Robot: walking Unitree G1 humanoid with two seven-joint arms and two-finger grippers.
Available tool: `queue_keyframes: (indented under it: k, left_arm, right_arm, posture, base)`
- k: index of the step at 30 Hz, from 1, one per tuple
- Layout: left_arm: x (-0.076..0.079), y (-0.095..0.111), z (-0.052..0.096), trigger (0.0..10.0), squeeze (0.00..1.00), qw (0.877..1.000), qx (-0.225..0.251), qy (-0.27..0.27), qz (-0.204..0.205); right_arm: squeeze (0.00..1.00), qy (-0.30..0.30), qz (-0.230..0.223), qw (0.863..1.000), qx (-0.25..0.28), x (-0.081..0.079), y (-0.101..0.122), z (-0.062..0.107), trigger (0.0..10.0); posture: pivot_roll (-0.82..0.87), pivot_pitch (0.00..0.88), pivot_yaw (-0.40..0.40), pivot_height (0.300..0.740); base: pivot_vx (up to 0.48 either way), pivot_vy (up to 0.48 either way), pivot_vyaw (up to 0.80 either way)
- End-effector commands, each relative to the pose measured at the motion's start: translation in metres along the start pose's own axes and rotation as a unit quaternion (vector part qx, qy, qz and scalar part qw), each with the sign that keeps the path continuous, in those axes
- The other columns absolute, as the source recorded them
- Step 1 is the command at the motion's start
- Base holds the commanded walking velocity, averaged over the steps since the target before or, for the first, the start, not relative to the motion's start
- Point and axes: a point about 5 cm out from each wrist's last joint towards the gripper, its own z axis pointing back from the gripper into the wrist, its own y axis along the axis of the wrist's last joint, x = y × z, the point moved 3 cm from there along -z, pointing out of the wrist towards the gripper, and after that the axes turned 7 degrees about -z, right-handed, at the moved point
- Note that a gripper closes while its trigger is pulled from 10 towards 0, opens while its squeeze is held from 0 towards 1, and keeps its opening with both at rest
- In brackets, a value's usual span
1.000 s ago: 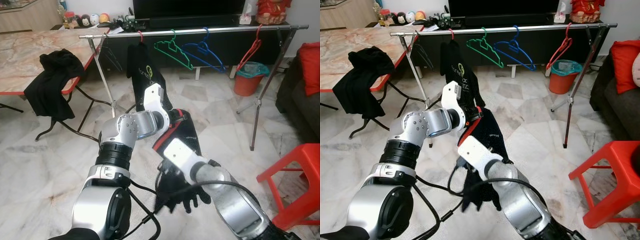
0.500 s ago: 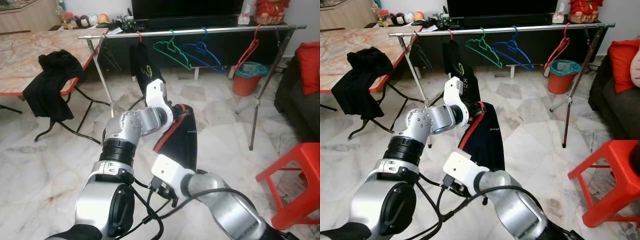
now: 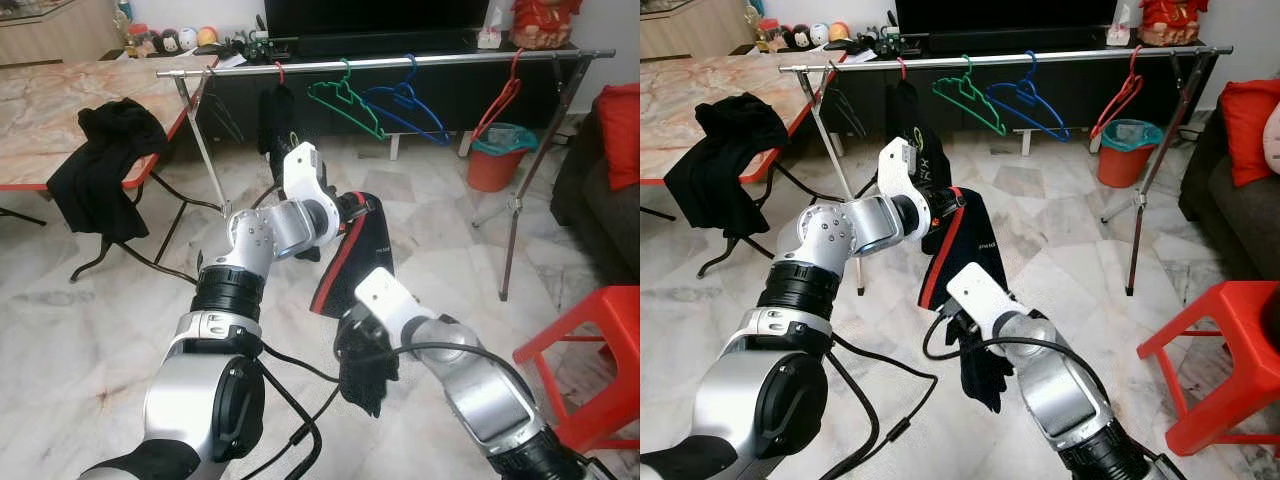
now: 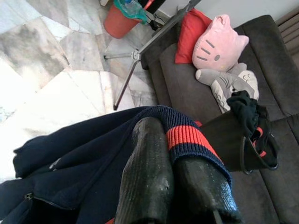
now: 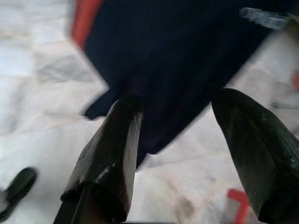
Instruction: Hang hanger
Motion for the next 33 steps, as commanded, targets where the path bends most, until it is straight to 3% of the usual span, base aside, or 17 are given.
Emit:
queue_keyframes:
  k: [1, 7, 10, 11, 13, 14, 16, 22, 26, 28, 29, 30, 33]
  left_arm:
    - [0.005, 0.014, 0.006, 0.0, 0.00, 1.000, 0.019, -0.007, -0.011]
    - [0.005, 0.014, 0.007, 0.0, 0.00, 1.000, 0.017, -0.009, -0.012]
    - [0.005, 0.015, 0.007, 0.0, 0.00, 1.000, 0.021, -0.011, -0.013]
    - [0.004, 0.015, 0.007, 0.0, 0.00, 1.000, 0.026, -0.010, -0.015]
    - [0.004, 0.016, 0.008, 0.0, 0.00, 0.999, 0.029, -0.010, -0.016]
    - [0.001, 0.015, 0.007, 0.0, 0.00, 0.999, 0.036, -0.006, -0.028]
    - [-0.003, 0.009, 0.005, 0.0, 0.00, 0.998, 0.032, 0.005, -0.055]
    - [-0.014, -0.013, -0.008, 0.0, 0.00, 0.987, 0.015, 0.032, -0.154]
    - [-0.026, -0.027, -0.013, 0.0, 0.00, 0.990, 0.002, 0.056, -0.131]
    - [-0.033, -0.032, -0.014, 0.7, 0.00, 0.993, -0.002, 0.083, -0.082]
    - [-0.033, -0.032, -0.014, 0.7, 0.00, 0.993, -0.002, 0.083, -0.082]
    - [-0.034, -0.029, -0.014, 0.1, 0.00, 0.995, 0.008, 0.094, -0.042]
    - [-0.028, -0.021, -0.017, 0.0, 0.00, 0.995, 0.030, 0.097, 0.007]
  right_arm:
    - [0.00, -0.029, 0.001, 0.999, 0.021, 0.008, 0.007, 0.005, 10.0]
    - [0.00, -0.103, 0.026, 0.994, 0.015, 0.032, -0.001, 0.006, 10.0]
    - [0.00, -0.103, 0.023, 0.994, 0.021, 0.037, 0.000, 0.006, 10.0]
    - [0.00, -0.057, 0.004, 0.998, 0.030, 0.024, 0.005, 0.006, 10.0]
    - [0.00, -0.022, -0.009, 0.999, 0.037, 0.015, 0.008, 0.007, 10.0]
    - [0.00, 0.076, -0.010, 0.995, 0.055, -0.015, 0.018, 0.014, 10.0]
    - [0.00, 0.131, 0.027, 0.990, 0.052, -0.036, 0.017, 0.020, 10.0]
    - [0.00, 0.155, 0.071, 0.985, 0.026, -0.052, 0.006, 0.013, 10.0]
    - [0.00, 0.182, 0.069, 0.980, 0.029, -0.064, 0.010, 0.011, 10.0]
    - [0.00, 0.184, 0.092, 0.978, 0.021, -0.067, 0.009, 0.004, 10.0]
    - [0.00, 0.184, 0.092, 0.978, 0.021, -0.067, 0.009, 0.004, 10.0]
    - [0.00, 0.185, 0.092, 0.978, 0.016, -0.068, 0.009, -0.002, 10.0]
    - [0.00, 0.182, 0.090, 0.979, 0.011, -0.072, 0.010, -0.012, 10.0]
  posture:
    - [-0.13, 0.000, 0.088, 0.740]
    - [-0.13, 0.000, 0.088, 0.740]
    - [-0.13, 0.000, 0.088, 0.740]
    - [-0.13, 0.000, 0.088, 0.740]
    - [-0.13, 0.000, 0.089, 0.740]
    - [-0.14, 0.000, 0.089, 0.740]
    - [-0.14, 0.000, 0.088, 0.740]
    - [-0.15, 0.000, 0.085, 0.740]
    - [-0.15, 0.000, 0.085, 0.740]
    - [-0.16, 0.000, 0.084, 0.740]
    - [-0.16, 0.000, 0.084, 0.740]
    - [-0.15, 0.000, 0.080, 0.740]
    - [-0.14, 0.000, 0.075, 0.740]
  base:
    - [0.000, 0.000, 0.00]
    - [0.000, 0.000, 0.00]
    - [0.000, 0.000, 0.00]
    - [0.000, 0.000, 0.00]
    - [0.000, 0.000, 0.00]
    - [0.000, 0.000, 0.00]
    - [0.000, 0.000, 0.00]
    - [0.000, 0.000, 0.00]
    - [0.000, 0.000, 0.00]
    - [0.000, 0.000, 0.00]
    - [0.000, 0.000, 0.00]
    - [0.000, 0.000, 0.00]
    - [0.000, 0.000, 0.00]
